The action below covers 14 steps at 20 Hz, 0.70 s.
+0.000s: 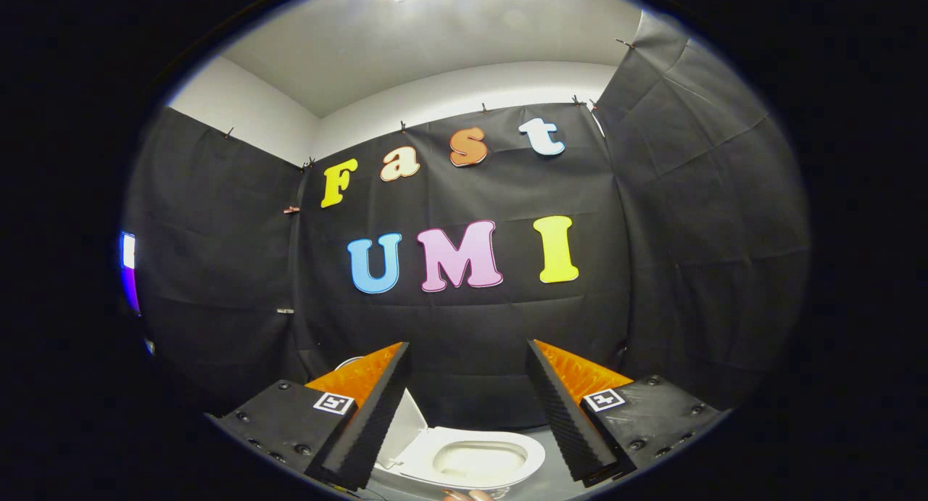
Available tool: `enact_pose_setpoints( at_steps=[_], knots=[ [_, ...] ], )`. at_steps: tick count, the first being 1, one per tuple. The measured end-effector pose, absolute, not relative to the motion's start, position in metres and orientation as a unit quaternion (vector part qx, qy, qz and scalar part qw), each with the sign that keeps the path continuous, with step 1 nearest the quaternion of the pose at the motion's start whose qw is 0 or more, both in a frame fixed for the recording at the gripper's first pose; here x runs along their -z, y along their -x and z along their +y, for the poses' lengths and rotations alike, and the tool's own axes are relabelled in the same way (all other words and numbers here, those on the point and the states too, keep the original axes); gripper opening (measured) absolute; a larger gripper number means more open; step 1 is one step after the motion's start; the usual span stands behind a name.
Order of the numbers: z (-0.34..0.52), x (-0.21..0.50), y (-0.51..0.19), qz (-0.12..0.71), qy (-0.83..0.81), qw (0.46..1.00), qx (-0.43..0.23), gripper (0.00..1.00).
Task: Open the toilet lid.
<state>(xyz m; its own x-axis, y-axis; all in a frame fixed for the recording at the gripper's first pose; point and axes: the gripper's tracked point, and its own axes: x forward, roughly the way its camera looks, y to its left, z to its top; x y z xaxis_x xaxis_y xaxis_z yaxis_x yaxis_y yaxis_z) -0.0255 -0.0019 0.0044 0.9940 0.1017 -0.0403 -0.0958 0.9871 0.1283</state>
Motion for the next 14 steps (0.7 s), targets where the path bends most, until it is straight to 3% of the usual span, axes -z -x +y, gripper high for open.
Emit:
enact_pose_setpoints(
  at_steps=[14],
  knots=[
    [-0.0041,-0.0039,0.0248,0.024,-0.062,0.997,-0.046,0.99]
  ],
)
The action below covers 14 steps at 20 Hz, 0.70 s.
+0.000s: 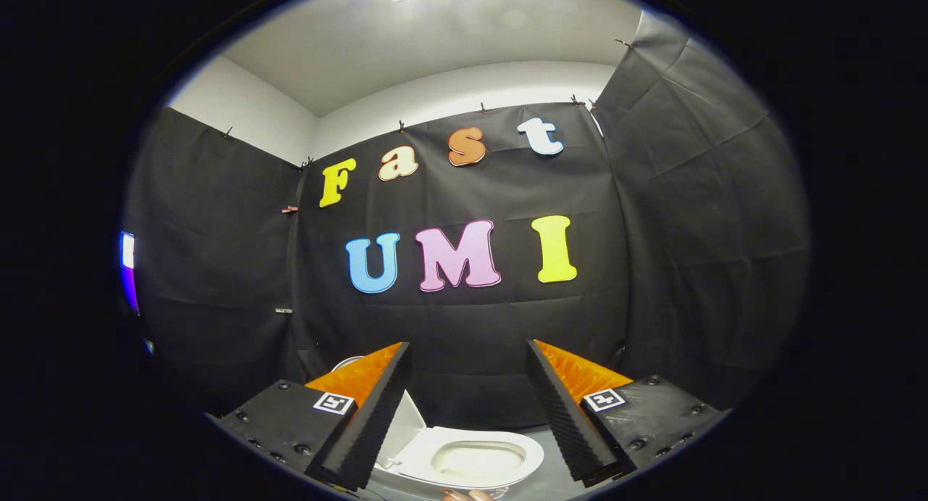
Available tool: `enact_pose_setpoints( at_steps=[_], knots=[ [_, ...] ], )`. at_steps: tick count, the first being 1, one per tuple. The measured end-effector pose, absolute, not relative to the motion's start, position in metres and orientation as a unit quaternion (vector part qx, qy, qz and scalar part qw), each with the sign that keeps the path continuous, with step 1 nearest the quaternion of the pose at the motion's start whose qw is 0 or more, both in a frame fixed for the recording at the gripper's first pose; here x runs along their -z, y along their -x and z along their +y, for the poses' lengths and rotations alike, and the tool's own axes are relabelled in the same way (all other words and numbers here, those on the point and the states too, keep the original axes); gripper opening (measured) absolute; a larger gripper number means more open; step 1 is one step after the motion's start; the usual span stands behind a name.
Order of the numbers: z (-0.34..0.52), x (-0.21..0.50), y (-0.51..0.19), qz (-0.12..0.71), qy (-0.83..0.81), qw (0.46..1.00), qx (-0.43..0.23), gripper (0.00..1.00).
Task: Open the toilet lid.
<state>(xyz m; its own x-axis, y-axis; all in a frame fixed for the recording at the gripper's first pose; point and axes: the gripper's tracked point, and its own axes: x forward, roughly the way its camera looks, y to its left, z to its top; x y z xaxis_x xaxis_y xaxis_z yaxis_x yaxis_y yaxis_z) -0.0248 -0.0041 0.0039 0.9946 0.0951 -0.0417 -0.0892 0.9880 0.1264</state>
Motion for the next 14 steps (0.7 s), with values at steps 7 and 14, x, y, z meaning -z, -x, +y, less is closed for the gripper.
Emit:
enact_pose_setpoints(
  at_steps=[7,14],
  knots=[
    [-0.0047,-0.0032,0.0241,0.024,-0.063,0.997,-0.046,0.99],
    [-0.0038,-0.0035,0.0246,0.025,-0.063,0.997,-0.048,0.99]
  ],
)
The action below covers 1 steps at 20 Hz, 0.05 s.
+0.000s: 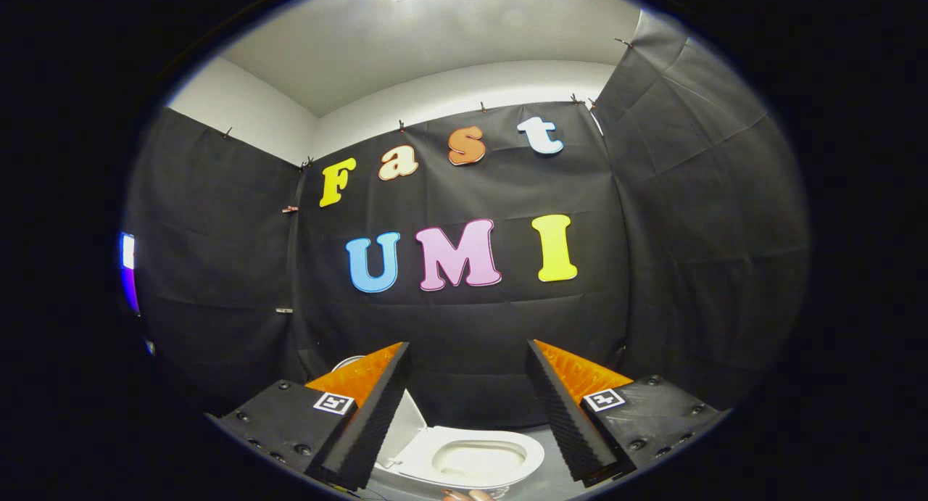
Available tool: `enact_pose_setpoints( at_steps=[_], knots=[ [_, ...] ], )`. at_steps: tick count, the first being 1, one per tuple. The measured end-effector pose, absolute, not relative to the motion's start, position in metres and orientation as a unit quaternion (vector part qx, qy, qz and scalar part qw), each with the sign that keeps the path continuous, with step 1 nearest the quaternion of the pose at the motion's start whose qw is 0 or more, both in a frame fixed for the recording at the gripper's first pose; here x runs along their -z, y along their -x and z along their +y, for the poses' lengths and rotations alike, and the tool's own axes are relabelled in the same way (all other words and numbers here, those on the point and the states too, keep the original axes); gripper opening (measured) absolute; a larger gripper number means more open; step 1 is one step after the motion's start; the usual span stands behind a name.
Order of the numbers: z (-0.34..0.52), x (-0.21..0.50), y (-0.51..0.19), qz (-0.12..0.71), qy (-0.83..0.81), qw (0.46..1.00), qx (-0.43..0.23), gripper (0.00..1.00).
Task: Open the toilet lid.
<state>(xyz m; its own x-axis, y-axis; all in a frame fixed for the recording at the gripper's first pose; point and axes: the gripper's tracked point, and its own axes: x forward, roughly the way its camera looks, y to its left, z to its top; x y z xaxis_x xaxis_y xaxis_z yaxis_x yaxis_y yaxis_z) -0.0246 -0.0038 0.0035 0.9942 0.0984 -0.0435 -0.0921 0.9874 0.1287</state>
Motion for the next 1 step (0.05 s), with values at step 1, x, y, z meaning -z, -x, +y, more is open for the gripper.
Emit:
enact_pose_setpoints(
  at_steps=[1],
  knots=[
    [-0.0034,-0.0031,0.0247,0.025,-0.063,0.997,-0.048,0.99]
  ],
)
